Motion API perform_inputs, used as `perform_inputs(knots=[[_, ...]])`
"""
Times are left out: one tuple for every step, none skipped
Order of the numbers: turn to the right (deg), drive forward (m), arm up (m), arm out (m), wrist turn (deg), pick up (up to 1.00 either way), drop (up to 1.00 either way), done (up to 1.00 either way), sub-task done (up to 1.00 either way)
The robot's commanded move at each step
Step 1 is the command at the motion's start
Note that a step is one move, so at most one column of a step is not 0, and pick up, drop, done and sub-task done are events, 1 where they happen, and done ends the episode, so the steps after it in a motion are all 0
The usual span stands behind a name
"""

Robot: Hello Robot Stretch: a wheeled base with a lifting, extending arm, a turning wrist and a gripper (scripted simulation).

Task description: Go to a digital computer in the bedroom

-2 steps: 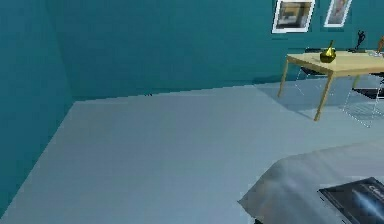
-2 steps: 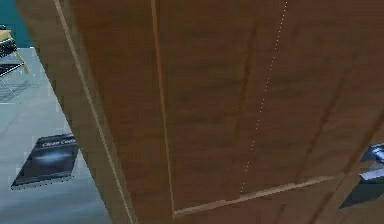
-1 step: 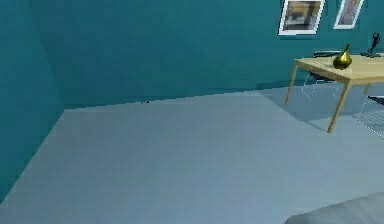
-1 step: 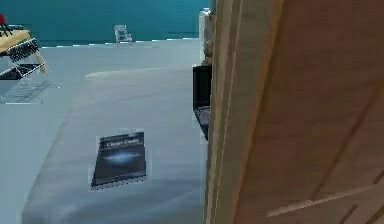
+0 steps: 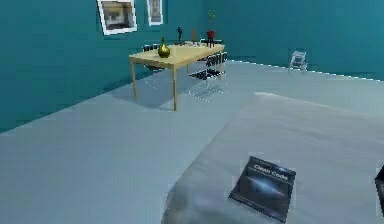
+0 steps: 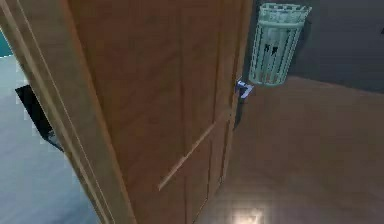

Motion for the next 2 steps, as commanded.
perform_inputs(knots=[[45.0, 0.0, 0.0, 0.0, 0.0, 0.0, 0.0, 0.0, 0.0], [15.0, 0.0, 0.0, 0.0, 0.0, 0.0, 0.0, 0.0, 0.0]])
